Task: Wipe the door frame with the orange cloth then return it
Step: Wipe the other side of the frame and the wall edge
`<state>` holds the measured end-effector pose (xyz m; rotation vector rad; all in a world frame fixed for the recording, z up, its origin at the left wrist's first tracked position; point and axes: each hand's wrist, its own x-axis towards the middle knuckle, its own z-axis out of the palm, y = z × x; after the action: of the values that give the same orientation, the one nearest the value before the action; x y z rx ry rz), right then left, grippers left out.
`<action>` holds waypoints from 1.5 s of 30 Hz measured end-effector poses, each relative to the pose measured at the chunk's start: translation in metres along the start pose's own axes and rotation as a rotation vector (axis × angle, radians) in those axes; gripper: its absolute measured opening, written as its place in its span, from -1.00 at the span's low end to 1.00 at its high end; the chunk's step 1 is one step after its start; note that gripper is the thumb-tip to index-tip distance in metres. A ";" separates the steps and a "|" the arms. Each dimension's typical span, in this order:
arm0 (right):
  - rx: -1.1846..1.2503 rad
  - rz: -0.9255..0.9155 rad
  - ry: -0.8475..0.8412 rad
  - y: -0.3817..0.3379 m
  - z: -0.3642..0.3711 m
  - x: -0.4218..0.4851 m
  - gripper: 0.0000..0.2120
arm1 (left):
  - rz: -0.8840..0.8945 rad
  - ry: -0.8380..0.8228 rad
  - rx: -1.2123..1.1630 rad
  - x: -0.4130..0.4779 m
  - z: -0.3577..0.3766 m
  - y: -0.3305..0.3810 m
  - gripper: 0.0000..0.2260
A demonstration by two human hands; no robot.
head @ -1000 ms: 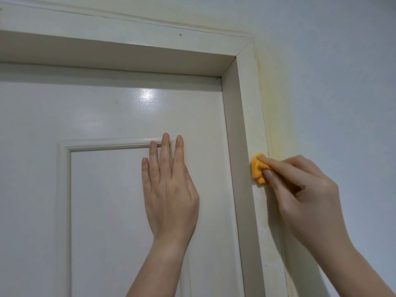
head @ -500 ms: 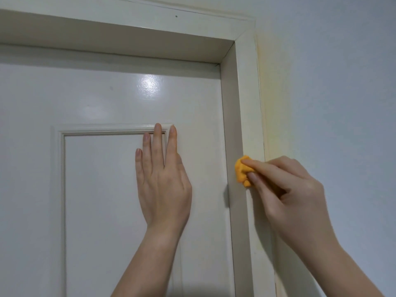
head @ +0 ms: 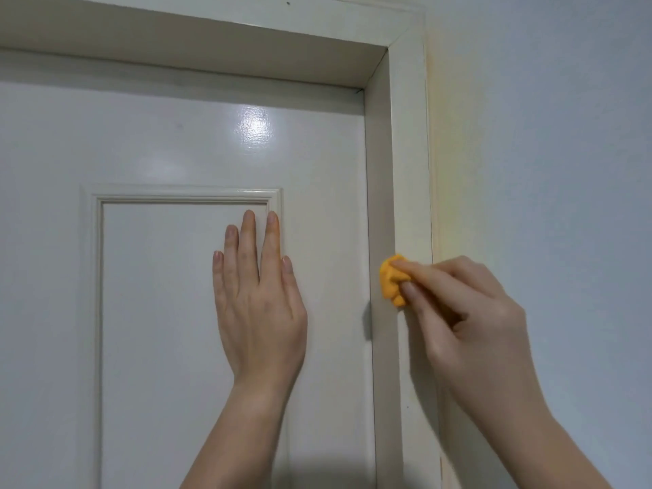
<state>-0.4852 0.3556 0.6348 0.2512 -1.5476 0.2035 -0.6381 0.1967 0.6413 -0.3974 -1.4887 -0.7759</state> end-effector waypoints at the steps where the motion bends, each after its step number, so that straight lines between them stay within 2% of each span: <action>1: 0.006 0.035 0.018 0.004 -0.003 0.002 -0.74 | -0.005 0.004 -0.001 0.000 0.000 0.000 -0.50; 4: -0.006 0.105 0.037 0.009 -0.015 -0.011 -0.69 | -0.009 0.005 -0.002 -0.001 0.000 0.001 -0.51; 11: -0.037 0.018 -0.014 -0.010 0.001 -0.020 -0.77 | 0.015 0.004 -0.006 -0.005 0.000 -0.003 -0.52; 17: -0.055 0.170 0.044 -0.005 -0.010 -0.038 -0.70 | 0.060 -0.055 0.000 -0.020 -0.003 -0.008 -0.51; 22: -0.115 0.090 0.005 -0.027 0.005 -0.052 -0.72 | 0.084 -0.083 0.013 -0.037 -0.007 -0.018 -0.49; 26: -0.127 0.155 0.081 -0.017 0.000 -0.041 -0.72 | 0.095 -0.095 0.007 -0.043 -0.009 -0.022 -0.49; 30: -0.191 0.203 0.148 -0.027 0.003 -0.075 -0.72 | 0.106 -0.100 0.001 -0.048 -0.010 -0.024 -0.49; 36: -0.226 0.112 0.163 -0.031 0.017 -0.062 -0.73 | 0.108 -0.101 0.002 -0.054 -0.010 -0.027 -0.48; 41: -0.187 0.234 0.184 -0.032 0.008 -0.074 -0.72 | 0.110 -0.094 0.013 -0.057 -0.009 -0.028 -0.48; 45: -0.171 0.205 0.150 -0.046 0.019 -0.085 -0.72 | 0.112 -0.092 0.016 -0.057 -0.009 -0.028 -0.48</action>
<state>-0.4916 0.3089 0.5486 -0.0575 -1.4308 0.2433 -0.6453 0.1834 0.5793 -0.5054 -1.5433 -0.6645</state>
